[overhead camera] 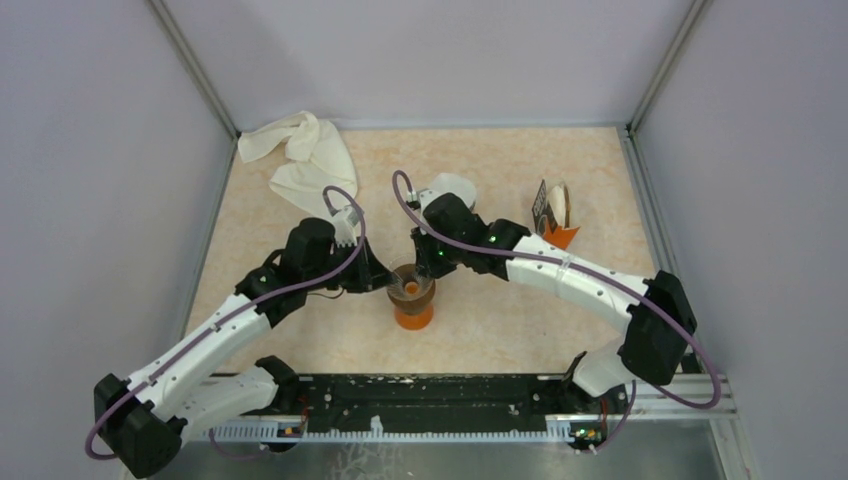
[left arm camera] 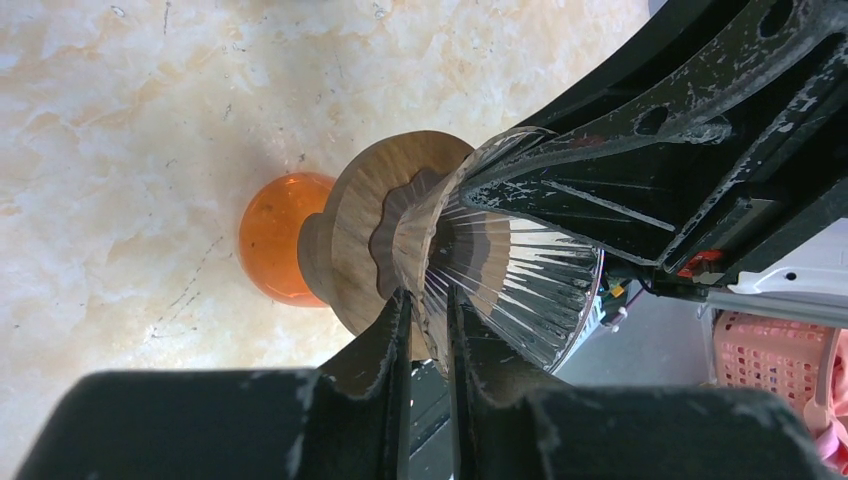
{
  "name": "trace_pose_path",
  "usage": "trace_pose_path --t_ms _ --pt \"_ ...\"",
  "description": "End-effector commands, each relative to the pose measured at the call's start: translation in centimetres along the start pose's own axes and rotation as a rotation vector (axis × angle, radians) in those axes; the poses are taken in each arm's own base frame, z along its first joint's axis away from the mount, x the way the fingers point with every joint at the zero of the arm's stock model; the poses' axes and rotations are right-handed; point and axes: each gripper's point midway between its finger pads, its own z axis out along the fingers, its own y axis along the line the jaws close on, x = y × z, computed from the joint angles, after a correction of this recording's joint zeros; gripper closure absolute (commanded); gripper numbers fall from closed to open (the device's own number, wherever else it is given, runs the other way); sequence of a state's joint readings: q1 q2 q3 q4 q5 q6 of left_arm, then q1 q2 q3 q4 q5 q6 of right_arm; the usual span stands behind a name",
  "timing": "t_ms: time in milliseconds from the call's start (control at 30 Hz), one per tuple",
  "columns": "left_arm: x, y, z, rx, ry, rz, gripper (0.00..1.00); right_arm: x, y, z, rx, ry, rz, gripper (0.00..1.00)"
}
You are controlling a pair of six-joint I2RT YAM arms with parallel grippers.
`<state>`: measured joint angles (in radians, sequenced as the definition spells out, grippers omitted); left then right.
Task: Place the coffee filter in the dripper
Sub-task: Place the coffee dripper in the dripper holder.
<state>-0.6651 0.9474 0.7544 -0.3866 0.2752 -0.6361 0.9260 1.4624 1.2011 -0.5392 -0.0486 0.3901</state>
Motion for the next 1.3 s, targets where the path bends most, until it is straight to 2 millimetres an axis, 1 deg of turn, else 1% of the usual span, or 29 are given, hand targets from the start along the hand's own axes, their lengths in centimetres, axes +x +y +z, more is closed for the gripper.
trace_pose_path --t_ms 0,133,267,333,500,633,867,1100,1167,1267 --pt "6.4 4.3 1.2 -0.124 0.221 -0.014 0.88 6.8 -3.0 2.5 0.114 0.242 -0.042 1.00" --pt "6.4 4.3 1.2 -0.123 0.222 -0.015 0.88 6.5 -3.0 2.4 0.119 0.238 -0.046 1.00" --pt "5.8 4.0 1.0 -0.122 0.201 -0.007 0.85 6.0 -2.7 2.0 0.115 0.227 -0.050 1.00" --pt "5.3 3.7 1.0 -0.117 0.188 -0.002 0.82 5.5 -2.5 1.7 0.108 0.214 -0.051 1.00" --pt "3.7 2.9 0.7 -0.112 0.135 0.019 0.76 3.5 -1.6 0.5 0.087 0.158 -0.058 0.99" --pt "2.6 2.4 0.5 -0.111 0.100 0.033 0.71 2.1 -1.1 -0.5 0.076 0.121 -0.060 0.91" --pt "1.5 1.8 0.4 -0.105 0.067 0.045 0.61 0.9 -0.4 -1.2 0.058 0.089 -0.063 0.76" --pt "0.6 1.5 0.0 -0.106 0.027 0.059 0.55 -1.4 0.8 -2.5 0.021 0.025 -0.065 0.68" --pt "0.3 1.4 -0.1 -0.107 0.014 0.061 0.52 -2.1 1.1 -2.9 0.013 0.008 -0.069 0.66" --pt "-0.3 1.2 -0.3 -0.102 -0.008 0.069 0.50 -3.1 1.5 -3.7 0.004 -0.021 -0.072 0.64"
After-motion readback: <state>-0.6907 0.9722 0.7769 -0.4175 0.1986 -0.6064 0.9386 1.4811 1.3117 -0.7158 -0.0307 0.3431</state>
